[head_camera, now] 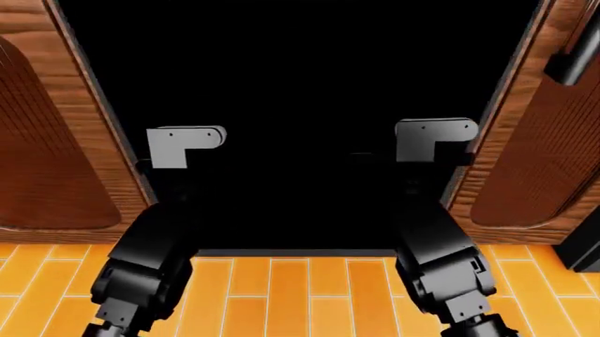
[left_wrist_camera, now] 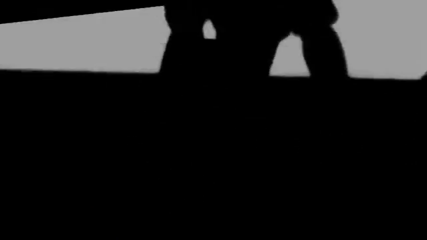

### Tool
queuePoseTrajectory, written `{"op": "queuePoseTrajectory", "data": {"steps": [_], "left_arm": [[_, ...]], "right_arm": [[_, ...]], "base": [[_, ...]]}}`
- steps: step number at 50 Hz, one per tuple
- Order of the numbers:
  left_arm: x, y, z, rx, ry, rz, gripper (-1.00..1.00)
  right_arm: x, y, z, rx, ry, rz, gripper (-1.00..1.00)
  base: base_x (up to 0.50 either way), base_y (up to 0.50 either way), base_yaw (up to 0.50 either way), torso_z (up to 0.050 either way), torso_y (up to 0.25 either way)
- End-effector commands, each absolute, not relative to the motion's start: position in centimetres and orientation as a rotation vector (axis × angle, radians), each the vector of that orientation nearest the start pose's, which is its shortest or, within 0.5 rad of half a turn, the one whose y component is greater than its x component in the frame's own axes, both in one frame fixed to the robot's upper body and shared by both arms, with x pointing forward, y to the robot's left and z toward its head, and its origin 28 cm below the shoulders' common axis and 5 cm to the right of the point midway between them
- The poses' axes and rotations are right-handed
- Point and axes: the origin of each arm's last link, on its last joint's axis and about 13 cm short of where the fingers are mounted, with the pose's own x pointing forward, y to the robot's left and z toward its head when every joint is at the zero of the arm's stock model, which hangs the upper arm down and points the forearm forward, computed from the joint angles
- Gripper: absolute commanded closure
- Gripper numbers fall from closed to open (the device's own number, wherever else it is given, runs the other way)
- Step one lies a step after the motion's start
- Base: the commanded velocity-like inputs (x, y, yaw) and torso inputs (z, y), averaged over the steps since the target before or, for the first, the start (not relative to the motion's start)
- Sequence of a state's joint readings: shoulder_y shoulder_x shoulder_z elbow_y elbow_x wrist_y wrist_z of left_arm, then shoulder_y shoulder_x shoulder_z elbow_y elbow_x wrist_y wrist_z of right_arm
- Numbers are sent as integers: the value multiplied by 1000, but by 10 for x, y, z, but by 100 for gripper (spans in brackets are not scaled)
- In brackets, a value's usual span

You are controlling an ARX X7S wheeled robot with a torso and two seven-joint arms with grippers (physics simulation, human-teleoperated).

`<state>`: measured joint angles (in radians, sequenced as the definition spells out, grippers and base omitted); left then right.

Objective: Close the dishwasher door

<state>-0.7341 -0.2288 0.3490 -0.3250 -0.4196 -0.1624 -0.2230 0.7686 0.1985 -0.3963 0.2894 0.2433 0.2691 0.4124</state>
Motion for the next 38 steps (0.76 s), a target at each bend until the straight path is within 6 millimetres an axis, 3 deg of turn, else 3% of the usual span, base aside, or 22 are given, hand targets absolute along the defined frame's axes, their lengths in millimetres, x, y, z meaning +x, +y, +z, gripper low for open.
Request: {"op": "queuePoseTrajectory", "data": {"steps": [1,26,32,38], "left_arm": [[373,206,134,-18,-150,-31,-100],[369,208,131,-16,-143,-22,-100],[347,214,134,-5,-155,-13,-100],[305,221,145,-38,-193,-9,-100]], "right_arm": [[381,-93,132,-150,-87,-175,-100],[378,-96,129,-149,-66,-184,-100],[347,-102,136,-116,-74,-161,-100],[291,-110,150,-89,-130,-133,-100]], "base": [[0,0,0,0,0],[10,0,2,0,-3],[2,0,1,0,0],[0,0,0,0,0]]}}
